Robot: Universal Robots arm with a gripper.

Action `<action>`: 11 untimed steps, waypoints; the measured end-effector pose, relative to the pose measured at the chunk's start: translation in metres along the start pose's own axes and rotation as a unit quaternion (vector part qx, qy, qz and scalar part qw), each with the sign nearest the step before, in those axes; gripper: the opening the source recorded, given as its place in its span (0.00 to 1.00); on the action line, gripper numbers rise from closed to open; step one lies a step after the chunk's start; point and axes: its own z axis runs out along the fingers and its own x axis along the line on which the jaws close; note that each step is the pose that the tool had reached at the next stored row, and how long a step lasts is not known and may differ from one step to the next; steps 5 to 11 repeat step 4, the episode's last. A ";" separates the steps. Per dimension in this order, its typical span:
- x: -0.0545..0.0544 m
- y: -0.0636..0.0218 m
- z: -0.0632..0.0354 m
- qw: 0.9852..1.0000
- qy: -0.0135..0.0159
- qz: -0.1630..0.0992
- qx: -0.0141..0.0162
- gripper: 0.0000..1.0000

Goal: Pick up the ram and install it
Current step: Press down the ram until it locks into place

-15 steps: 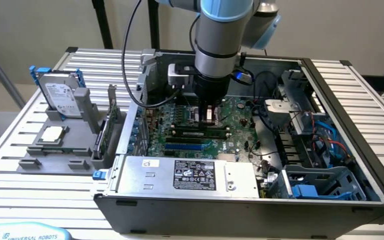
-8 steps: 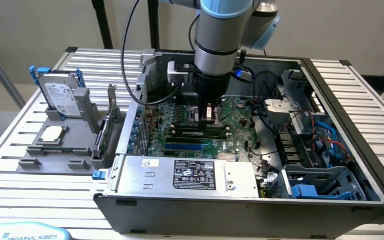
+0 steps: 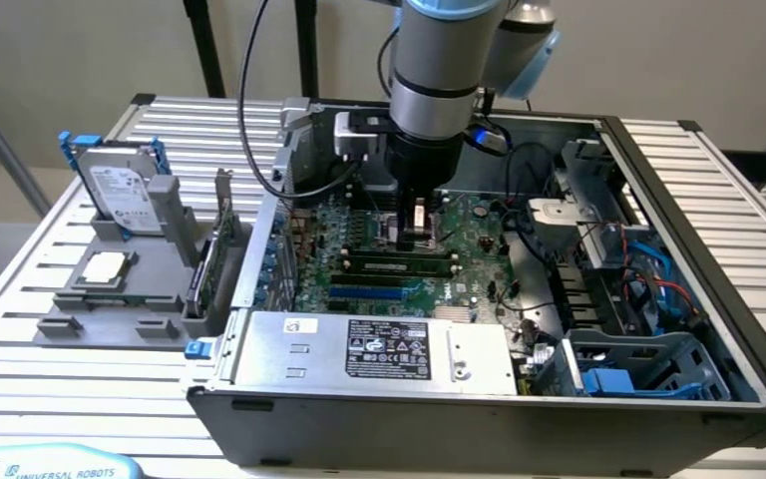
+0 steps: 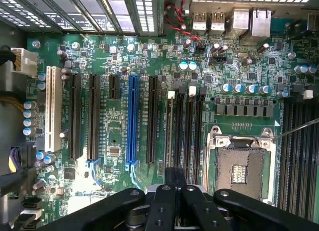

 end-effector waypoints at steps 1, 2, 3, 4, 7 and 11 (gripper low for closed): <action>0.000 0.0000 0.0000 1.000 0.000 0.000 0.000 0.11; 0.000 0.0000 0.0000 1.000 0.000 0.000 0.000 0.11; 0.000 0.0000 0.0000 1.000 0.000 0.000 0.000 0.11; 0.000 0.0000 0.0000 1.000 0.000 0.000 0.000 0.11; 0.000 0.0000 0.0000 1.000 0.000 0.000 0.000 0.11; 0.000 0.0000 0.0000 1.000 0.000 0.000 0.000 0.11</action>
